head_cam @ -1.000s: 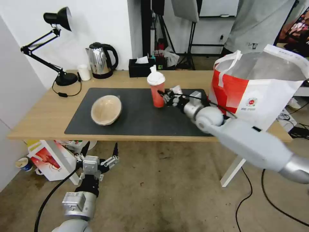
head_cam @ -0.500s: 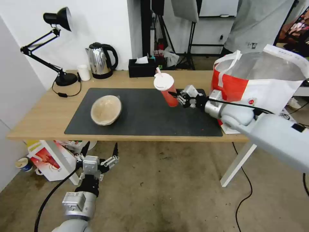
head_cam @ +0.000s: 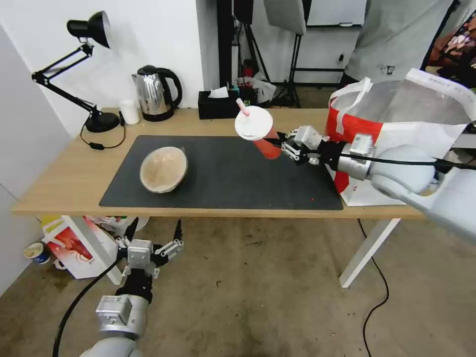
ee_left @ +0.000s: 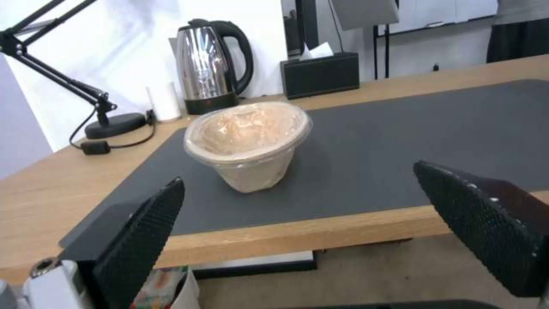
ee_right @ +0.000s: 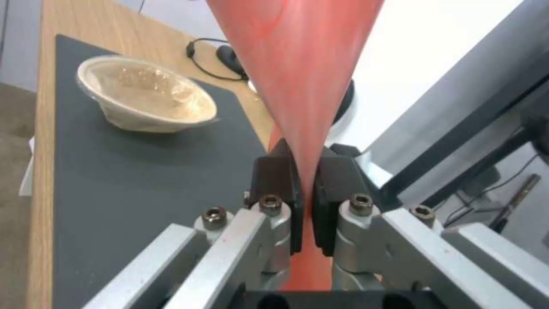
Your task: Pick up the trash from the table and place it into the takeout bag.
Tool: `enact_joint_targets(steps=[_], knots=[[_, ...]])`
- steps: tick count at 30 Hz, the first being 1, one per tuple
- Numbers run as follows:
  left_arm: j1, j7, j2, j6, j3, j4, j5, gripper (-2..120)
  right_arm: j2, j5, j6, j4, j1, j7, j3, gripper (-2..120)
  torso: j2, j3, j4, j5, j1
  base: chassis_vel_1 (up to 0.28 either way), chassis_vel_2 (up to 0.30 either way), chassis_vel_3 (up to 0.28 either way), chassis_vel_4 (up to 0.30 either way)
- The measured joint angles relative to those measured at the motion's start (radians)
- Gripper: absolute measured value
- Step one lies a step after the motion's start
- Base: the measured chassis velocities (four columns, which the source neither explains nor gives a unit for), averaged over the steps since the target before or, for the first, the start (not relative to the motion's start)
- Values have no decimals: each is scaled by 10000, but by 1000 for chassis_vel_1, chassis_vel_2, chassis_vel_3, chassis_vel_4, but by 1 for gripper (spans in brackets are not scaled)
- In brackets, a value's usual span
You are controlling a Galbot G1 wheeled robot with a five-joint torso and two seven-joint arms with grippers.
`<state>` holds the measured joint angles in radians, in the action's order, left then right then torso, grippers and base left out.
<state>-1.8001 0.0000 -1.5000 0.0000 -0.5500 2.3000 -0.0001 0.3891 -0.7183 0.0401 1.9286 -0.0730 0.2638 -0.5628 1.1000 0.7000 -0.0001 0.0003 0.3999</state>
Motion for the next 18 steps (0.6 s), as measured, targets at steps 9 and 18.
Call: enact_joint_targets(steps=[9, 18], knots=[[0, 0, 0, 0, 0, 0, 0, 100, -553, -528, 30, 264, -195, 150, 930, 3, 0, 0, 0, -3, 0, 0, 0, 0, 0], [0, 0, 0, 0, 0, 0, 0, 100, -851, -912, 73, 326, -771, 271, 2125, 3, 0, 0, 1, -2, 0, 0, 0, 0, 0]])
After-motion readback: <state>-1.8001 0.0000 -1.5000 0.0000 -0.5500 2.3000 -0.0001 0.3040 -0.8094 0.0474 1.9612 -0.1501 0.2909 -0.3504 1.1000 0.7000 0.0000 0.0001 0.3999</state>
